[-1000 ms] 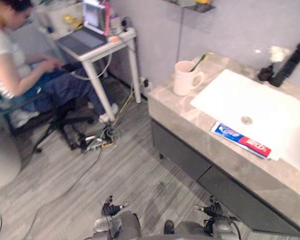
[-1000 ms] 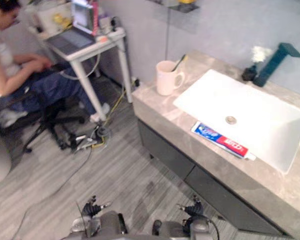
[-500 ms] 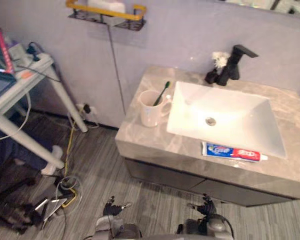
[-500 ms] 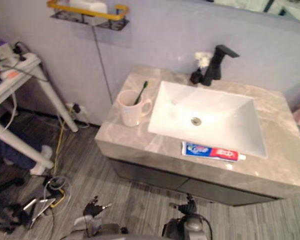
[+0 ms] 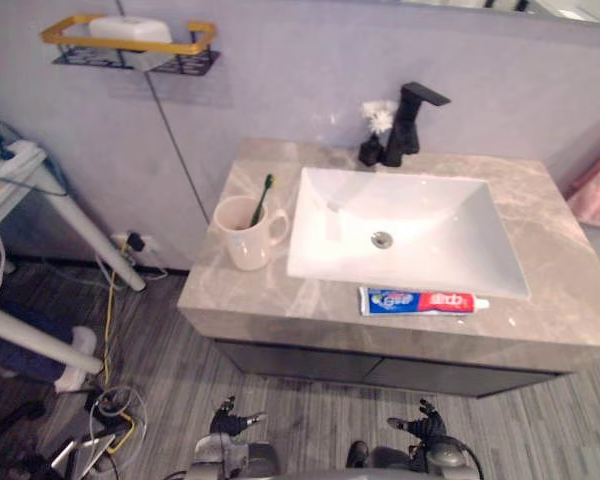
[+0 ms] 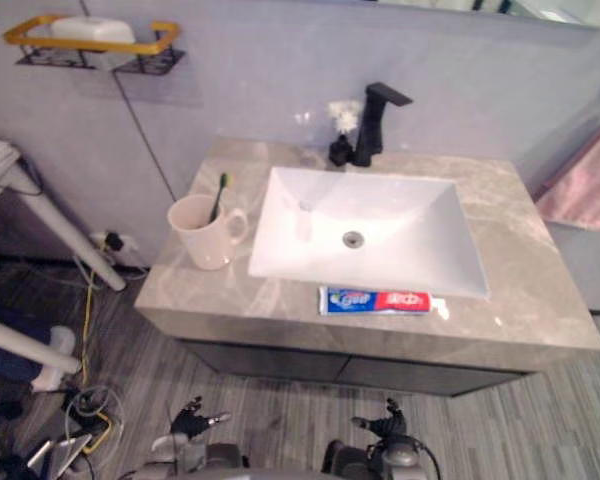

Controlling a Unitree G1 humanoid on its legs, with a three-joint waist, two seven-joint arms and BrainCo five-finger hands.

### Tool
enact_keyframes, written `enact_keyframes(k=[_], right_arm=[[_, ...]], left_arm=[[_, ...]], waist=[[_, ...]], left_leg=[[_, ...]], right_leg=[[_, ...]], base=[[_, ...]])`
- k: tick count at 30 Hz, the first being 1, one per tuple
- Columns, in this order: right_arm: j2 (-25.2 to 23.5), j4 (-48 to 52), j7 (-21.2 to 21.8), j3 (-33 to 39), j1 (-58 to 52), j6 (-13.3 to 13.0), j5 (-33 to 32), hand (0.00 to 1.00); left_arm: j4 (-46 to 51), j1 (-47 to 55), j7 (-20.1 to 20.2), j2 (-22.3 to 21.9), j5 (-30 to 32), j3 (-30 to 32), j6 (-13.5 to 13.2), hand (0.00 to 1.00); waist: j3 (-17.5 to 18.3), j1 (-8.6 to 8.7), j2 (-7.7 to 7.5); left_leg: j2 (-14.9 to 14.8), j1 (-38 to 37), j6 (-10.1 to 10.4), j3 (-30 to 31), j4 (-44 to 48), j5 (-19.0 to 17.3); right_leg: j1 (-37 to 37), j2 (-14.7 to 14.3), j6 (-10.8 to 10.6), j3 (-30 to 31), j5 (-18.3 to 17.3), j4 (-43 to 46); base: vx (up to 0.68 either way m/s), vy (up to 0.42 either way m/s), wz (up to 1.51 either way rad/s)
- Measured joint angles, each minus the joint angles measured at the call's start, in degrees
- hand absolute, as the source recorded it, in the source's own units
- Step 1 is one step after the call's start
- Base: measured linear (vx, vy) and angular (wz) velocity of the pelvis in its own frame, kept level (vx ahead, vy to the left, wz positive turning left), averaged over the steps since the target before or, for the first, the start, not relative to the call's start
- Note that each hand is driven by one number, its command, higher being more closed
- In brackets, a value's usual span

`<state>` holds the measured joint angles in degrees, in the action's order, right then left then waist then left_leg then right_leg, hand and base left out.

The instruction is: Organize washtable

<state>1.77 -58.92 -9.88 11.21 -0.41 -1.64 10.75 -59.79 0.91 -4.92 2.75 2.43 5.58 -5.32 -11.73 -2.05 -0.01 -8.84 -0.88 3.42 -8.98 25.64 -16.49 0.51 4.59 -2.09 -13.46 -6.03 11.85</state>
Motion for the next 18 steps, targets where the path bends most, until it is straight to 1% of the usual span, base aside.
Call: enact_keyframes(k=[1,2,3,4,5,6,7,11,12,18], right_arm=[[0.1,-0.3,0.0,0.2,0.0,0.0,-0.4,0.00],[0.7,-0.4,0.0,0.2,0.1,-0.1,-0.7,0.00],[0.5,-0.5,0.1,0.2,-0.2,-0.1,-0.9,0.00],[0.5,-0.5,0.1,0.5,-0.5,-0.1,-1.0,0.00],[0.4,-0.4,0.1,0.8,-0.6,-0.1,-1.1,0.00],[0.2,-0.3,0.1,1.5,-0.6,-0.1,-1.2,0.00],[0.0,-0.4,0.1,2.1,-0.6,-0.1,-1.2,0.00],[-0.3,-0.4,0.1,2.9,-1.1,0.0,-1.2,0.00],[0.1,-2.7,0.1,3.5,-1.2,-0.1,-1.2,0.00],[0.1,-2.7,0.1,3.6,-1.2,0.0,-1.3,0.00]], left_arm=[[0.0,0.1,0.0,0.0,0.0,-0.6,0.0,0.00],[-0.1,0.2,0.0,-0.2,-0.2,-1.1,0.0,0.00],[-0.3,0.1,-0.1,-0.3,-0.1,-1.3,0.0,0.00],[-0.5,0.1,0.0,-0.2,-0.1,-1.2,0.0,0.00],[-0.5,0.2,0.0,-0.2,-0.1,-1.0,0.0,0.00],[-0.5,0.3,0.0,-0.2,-0.1,-1.0,0.0,0.00],[-0.5,0.3,0.0,-0.3,-0.1,-1.0,0.1,0.00],[-0.5,0.6,0.0,-0.4,0.0,-1.0,0.1,0.00],[-2.8,0.5,1.1,-0.2,0.5,-1.1,0.1,0.00],[-2.7,0.5,1.1,-0.2,0.4,-1.0,0.1,0.00]], waist=[[0.1,0.00,0.19],[0.3,-0.13,1.02],[0.7,-0.10,0.16],[0.9,-0.17,0.13],[1.0,-0.19,0.02],[1.2,-0.02,-0.21],[1.2,0.13,-0.14],[1.4,0.03,0.30],[3.8,-0.01,0.49],[3.8,-0.19,0.47]], left_leg=[[0.8,-0.7,0.0,1.4,-3.5,0.3],[1.4,-2.4,-0.1,1.7,-7.6,0.4],[2.7,-3.7,-0.9,0.5,-10.0,1.3],[3.2,-4.0,-1.1,-0.3,-10.7,1.5],[3.7,-4.0,-1.3,-0.5,-11.0,1.6],[4.5,-4.2,-1.7,-0.6,-11.7,1.8],[5.6,-5.1,-2.2,-0.5,-12.5,2.2],[6.7,-7.7,-2.4,0.5,-13.8,2.3],[7.8,-10.0,-3.1,4.4,-19.1,4.9],[7.8,-9.9,-3.1,4.5,-19.1,4.9]], right_leg=[[-0.1,0.0,-0.4,0.6,0.3,-0.1],[-0.1,-0.6,-0.9,1.7,0.6,-0.1],[0.1,-0.1,-1.5,3.6,1.6,-1.4],[0.4,0.3,-2.0,4.2,2.7,-3.1],[0.4,0.5,-2.3,4.4,3.0,-3.6],[0.4,1.2,-2.8,4.5,3.3,-4.2],[0.9,1.8,-3.1,4.4,3.5,-4.9],[4.2,2.4,-3.3,4.1,3.6,-6.9],[7.4,2.0,-3.3,4.0,7.5,-13.9],[7.3,2.0,-3.3,3.9,7.5,-13.8]], base=[[-0.01,0.111,-0.55],[0.01,0.105,-0.45],[0.03,0.146,-0.45],[0.03,0.132,-0.32],[0.04,0.151,-0.18],[0.05,0.150,-0.02],[0.08,0.145,0.05],[0.08,0.082,0.06],[0.03,0.024,0.02],[0.00,0.000,0.01]])
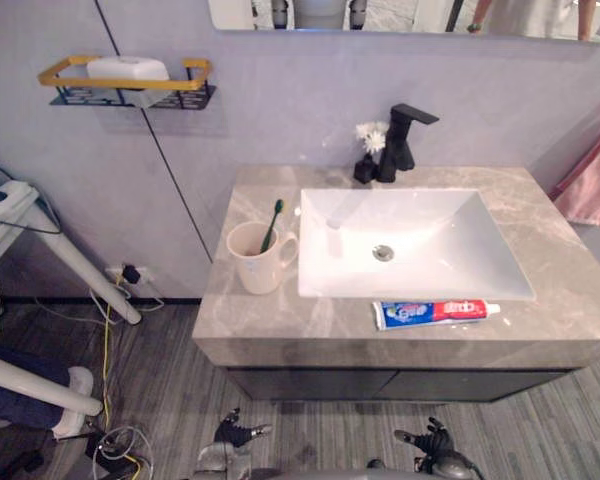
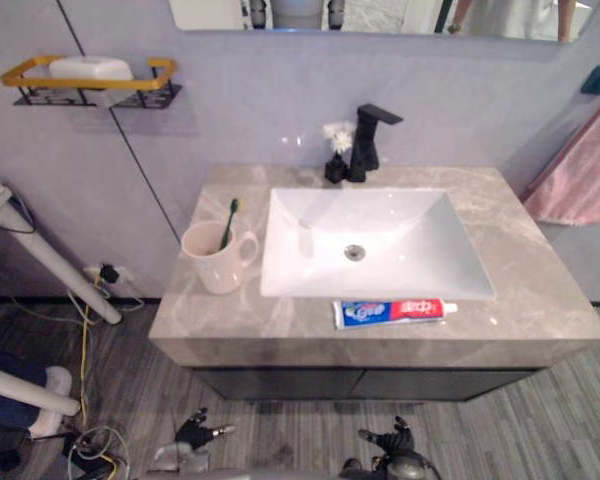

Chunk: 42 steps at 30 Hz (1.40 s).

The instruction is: Organize washtable

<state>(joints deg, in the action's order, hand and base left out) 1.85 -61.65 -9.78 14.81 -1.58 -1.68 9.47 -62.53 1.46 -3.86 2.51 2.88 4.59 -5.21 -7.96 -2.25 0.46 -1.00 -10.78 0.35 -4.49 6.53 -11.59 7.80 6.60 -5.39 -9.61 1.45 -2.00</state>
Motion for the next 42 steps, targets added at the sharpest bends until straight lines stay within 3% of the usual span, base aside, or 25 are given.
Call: enact_keyframes(k=[7,12,16,19,23,28,31,35,39,42], right_arm=[[0.0,0.1,0.0,3.9,-0.4,-0.3,-10.1,0.00],[2.0,1.4,0.0,12.8,-0.6,-0.3,-18.2,0.00],[6.4,5.1,0.0,19.4,-0.3,-0.3,-18.4,0.00],[13.5,12.7,-0.1,24.9,0.0,-0.3,-18.3,0.00],[21.1,22.3,-1.3,28.7,-0.3,-2.3,-18.3,0.00],[21.8,34.2,-1.9,29.5,-1.4,-2.4,-16.9,0.00],[22.7,43.0,-1.6,28.8,-2.7,-2.3,-13.9,0.00],[30.9,52.9,0.2,21.5,-2.9,-2.9,-10.4,0.00],[41.3,63.9,5.6,6.1,-1.9,-7.8,-8.6,0.00],[43.4,67.8,8.9,-0.6,0.0,-10.2,-8.2,0.00]], left_arm=[[0.3,0.4,-0.1,-0.3,-2.7,2.0,-0.2,0.00],[1.4,1.7,-0.2,-0.5,-5.8,4.1,-0.2,0.00],[2.3,2.5,-0.1,0.1,-6.0,5.0,-0.2,0.00],[2.7,3.6,-0.1,1.3,-6.2,5.1,-0.2,0.00],[3.0,4.8,0.0,1.5,-7.6,6.3,-0.3,0.00],[4.0,6.5,0.1,1.4,-9.1,7.2,-0.3,0.00],[4.3,7.3,0.1,1.5,-9.5,7.2,-0.3,0.00],[5.3,8.6,0.2,1.7,-9.5,6.7,-0.5,0.00],[5.3,8.8,1.7,2.6,-9.5,4.4,-1.6,0.00],[5.6,8.8,2.5,2.8,-9.5,4.3,-2.0,0.00]], waist=[[-0.1,-0.10,0.04],[-0.1,-0.03,0.11],[-0.2,0.04,0.07],[-0.1,1.38,-0.03],[-0.1,1.62,-0.08],[-0.1,3.24,-0.82],[0.0,3.73,-0.92],[0.4,4.70,-1.39],[1.1,4.45,-2.53],[1.2,4.12,-2.83]], left_leg=[[-0.1,1.4,0.2,0.3,-0.8,0.5],[-0.2,0.7,0.3,-1.0,-2.0,0.5],[-0.2,0.0,0.4,-2.1,-2.3,0.5],[-0.1,0.0,0.4,-2.3,-2.4,0.5],[-0.1,0.2,0.4,-2.9,-2.4,0.5],[-0.1,0.4,0.4,-3.1,-2.4,0.5],[0.0,0.6,0.3,-3.5,-2.4,0.5],[0.0,1.0,0.3,-3.6,-2.3,0.5],[-0.1,1.1,0.3,-3.5,-2.2,0.5],[0.0,1.3,0.3,-3.3,-2.1,0.5]], right_leg=[[-1.8,0.1,0.0,-0.8,0.0,0.3],[-2.2,-0.2,0.0,0.6,0.0,-0.1],[-2.2,-0.4,-0.1,2.0,0.0,-0.2],[-2.8,-0.3,-0.1,2.4,0.0,-0.2],[-3.4,-0.5,-0.2,3.4,0.3,-0.2],[-3.5,-0.5,-0.2,3.6,0.8,-0.9],[-3.8,-0.5,-0.3,3.9,1.4,-1.4],[-4.2,-0.6,-0.2,4.9,2.2,-1.9],[-4.1,-0.7,-0.2,4.9,2.8,-2.4],[-4.2,-0.6,-0.3,4.9,2.9,-2.4]], base=[[0.00,-0.004,0.02],[0.02,-0.013,-0.13],[0.01,-0.006,-0.16],[0.00,-0.016,-0.07],[-0.02,-0.020,-0.12],[-0.03,-0.019,-0.03],[-0.05,-0.026,-0.09],[-0.06,-0.027,-0.12],[-0.06,-0.043,-0.02],[-0.04,-0.034,0.04]])
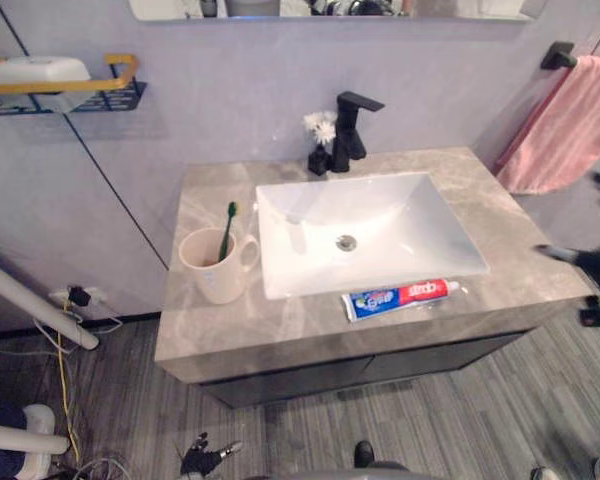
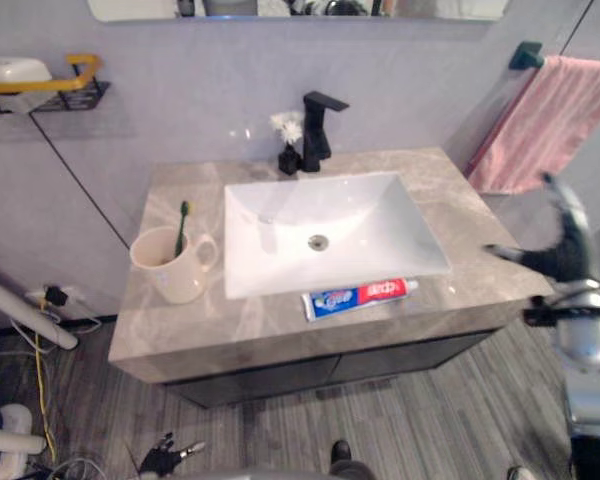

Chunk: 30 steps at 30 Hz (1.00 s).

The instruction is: Organize washtable

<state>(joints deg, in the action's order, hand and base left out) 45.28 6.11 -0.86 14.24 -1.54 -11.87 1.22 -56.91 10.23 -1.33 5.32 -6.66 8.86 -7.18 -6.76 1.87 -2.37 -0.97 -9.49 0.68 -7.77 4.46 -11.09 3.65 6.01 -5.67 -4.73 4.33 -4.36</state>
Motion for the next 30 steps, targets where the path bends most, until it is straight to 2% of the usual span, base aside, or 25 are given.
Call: enact_keyframes(k=[2,9,12,20,30], right_arm=[[1.4,1.0,2.6,-4.4,1.0,-1.7,-0.2,0.00],[9.4,0.8,7.6,-16.7,3.5,-2.8,1.3,0.00],[9.8,-0.3,8.8,-20.6,5.1,-3.0,4.0,0.00],[11.7,-3.4,10.1,-26.5,5.8,-2.9,10.2,0.00],[12.0,-5.3,11.0,-28.4,6.2,-2.8,19.9,0.00]], left_arm=[[0.1,0.0,0.1,0.5,-0.3,-1.0,-0.6,0.00],[-0.2,-0.1,0.5,2.0,-0.5,-3.3,-1.0,0.00],[-0.3,-0.4,0.6,2.3,-0.5,-4.3,-1.1,0.00],[-0.8,-0.7,1.3,3.2,-0.5,-6.2,-1.1,0.00],[-3.6,-0.2,1.3,3.9,-0.5,-7.2,-0.8,0.00]], waist=[[0.2,-0.45,-0.31],[0.5,-1.10,-1.18],[0.5,-1.42,-1.19],[0.5,-2.80,-1.20],[0.4,-2.78,-1.14]], left_leg=[[0.1,0.3,0.0,0.5,0.3,0.0],[0.1,1.8,-0.1,3.0,0.7,0.1],[0.1,1.9,-0.1,3.3,1.0,0.1],[0.1,2.5,-0.1,4.8,2.0,0.1],[0.1,2.7,-0.2,5.2,2.2,0.2]], right_leg=[[-0.1,0.2,0.0,-0.3,0.0,0.0],[0.2,0.2,0.0,-3.0,0.0,-0.9],[0.6,0.2,0.0,-3.2,0.0,-1.0],[1.1,0.4,0.0,-4.7,0.0,-1.0],[1.1,0.3,0.3,-4.8,0.3,-1.2]], base=[[-0.01,-0.020,0.11],[0.01,-0.031,0.17],[0.00,-0.026,0.08],[-0.04,-0.038,0.09],[-0.04,-0.029,0.01]])
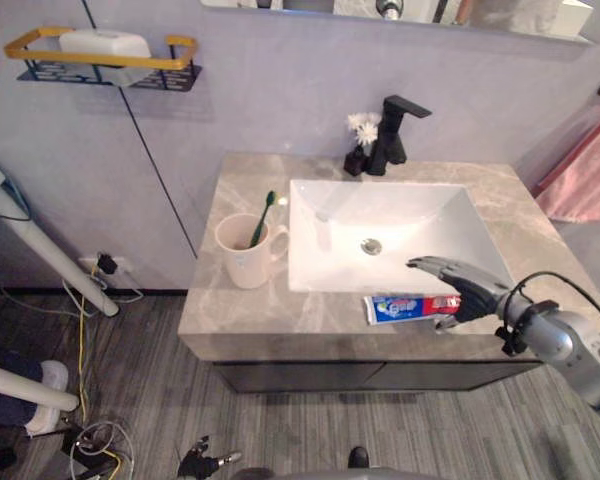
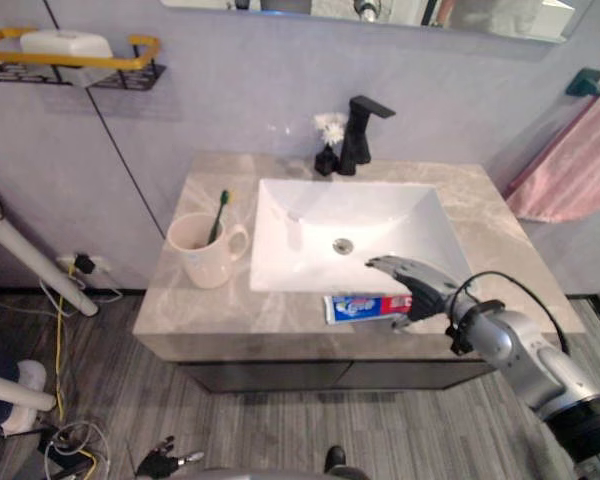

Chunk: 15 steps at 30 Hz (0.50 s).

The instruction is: Organize washtable

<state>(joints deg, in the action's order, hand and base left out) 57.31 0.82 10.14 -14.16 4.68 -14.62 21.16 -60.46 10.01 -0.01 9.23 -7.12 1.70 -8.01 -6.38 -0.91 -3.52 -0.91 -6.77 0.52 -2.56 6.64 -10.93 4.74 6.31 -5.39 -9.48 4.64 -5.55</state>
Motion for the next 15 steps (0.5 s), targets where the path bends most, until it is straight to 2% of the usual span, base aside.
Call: enact_keyframes(k=[7,8,15], right_arm=[[0.0,-1.6,-1.6,0.0,0.6,0.2,5.5,0.00],[0.0,-2.2,-2.0,0.0,1.0,0.5,6.5,1.00],[0.0,-2.3,-2.5,0.0,2.1,1.3,7.6,1.00]], left_arm=[[0.0,0.0,0.0,0.3,0.0,-1.3,0.0,0.00],[-0.1,0.0,0.0,0.4,0.0,-1.4,0.0,0.00],[-0.1,0.0,0.0,0.4,-0.1,-1.5,0.0,0.00]], waist=[[-0.2,0.00,0.16],[-0.2,0.00,0.16],[-1.8,0.03,0.30]], left_leg=[[0.0,0.0,0.0,0.0,0.0,0.0],[0.0,0.0,0.0,0.0,0.0,0.0],[0.0,0.0,0.0,-0.1,-0.2,0.2]], right_leg=[[0.0,0.0,0.0,0.0,0.0,0.0],[0.0,0.0,0.0,0.0,0.0,0.0],[-0.1,0.0,0.2,0.0,0.2,-0.1]], base=[[0.00,0.000,0.00],[0.00,0.000,0.00],[-0.02,-0.017,0.00]])
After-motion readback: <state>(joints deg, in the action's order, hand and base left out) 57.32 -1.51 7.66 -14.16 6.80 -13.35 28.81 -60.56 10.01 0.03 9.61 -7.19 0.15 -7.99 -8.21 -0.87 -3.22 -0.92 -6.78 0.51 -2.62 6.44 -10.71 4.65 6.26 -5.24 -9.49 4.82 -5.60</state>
